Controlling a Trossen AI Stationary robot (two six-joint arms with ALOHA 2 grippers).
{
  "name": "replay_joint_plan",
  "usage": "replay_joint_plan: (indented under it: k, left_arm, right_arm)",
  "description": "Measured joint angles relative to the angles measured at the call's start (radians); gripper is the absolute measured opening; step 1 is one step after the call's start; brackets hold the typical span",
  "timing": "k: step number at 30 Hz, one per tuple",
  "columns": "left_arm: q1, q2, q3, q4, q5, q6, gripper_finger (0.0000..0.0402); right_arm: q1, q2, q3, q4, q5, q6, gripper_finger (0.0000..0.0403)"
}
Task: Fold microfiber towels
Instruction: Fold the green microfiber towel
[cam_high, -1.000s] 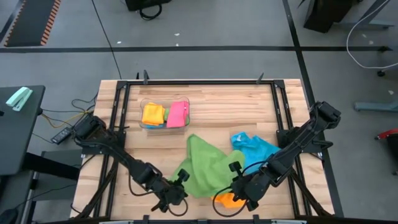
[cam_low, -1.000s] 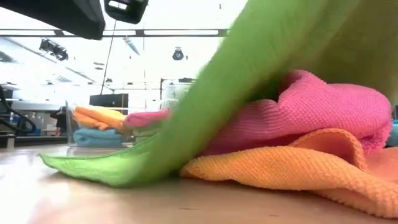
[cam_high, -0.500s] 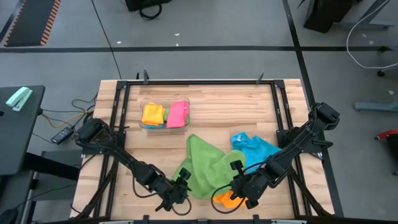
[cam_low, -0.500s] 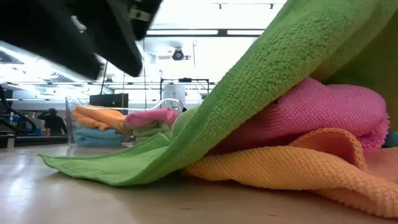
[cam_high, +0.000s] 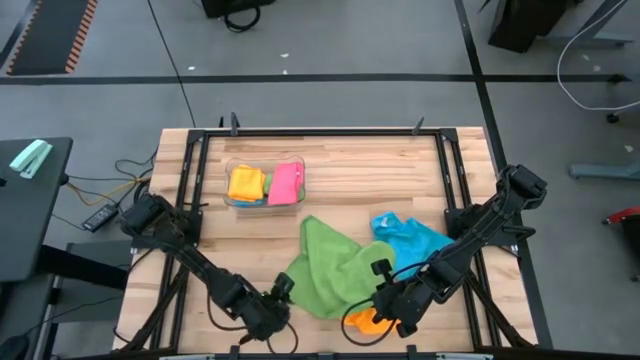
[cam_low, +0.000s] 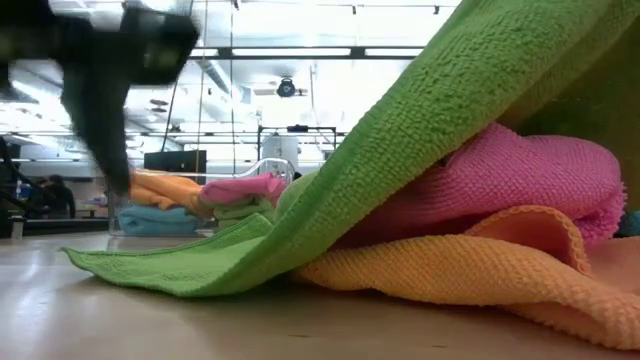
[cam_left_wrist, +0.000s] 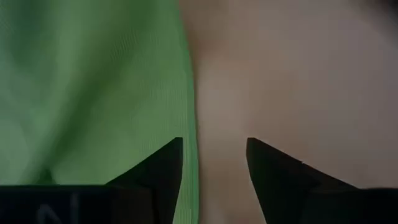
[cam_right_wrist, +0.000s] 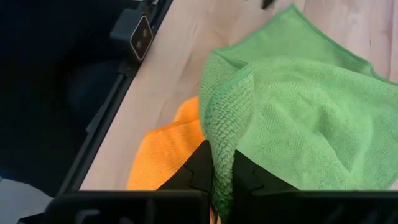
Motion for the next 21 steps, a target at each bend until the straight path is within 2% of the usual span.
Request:
replay_joint_plan:
  k: [3,10,21]
  left_arm:
    - [0.004,0.029,-0.001,-0.107,-0.045,-0.016,0.0178]
    - [0.001,0.046,0.000,-0.177,-0.107,0.159,0.0173]
    - [0.001,0.045,0.001,-0.309,-0.126,0.160,0.0148]
  right_arm:
    - [0.000,0.000,0.000,0.000,0.002,0.000,0.0027]
    - [0.000,0.000,0.000,0.000,0.012,-0.001,0.0027]
    - [0.000,0.000,0.000,0.000,0.020,-0.001,0.0027]
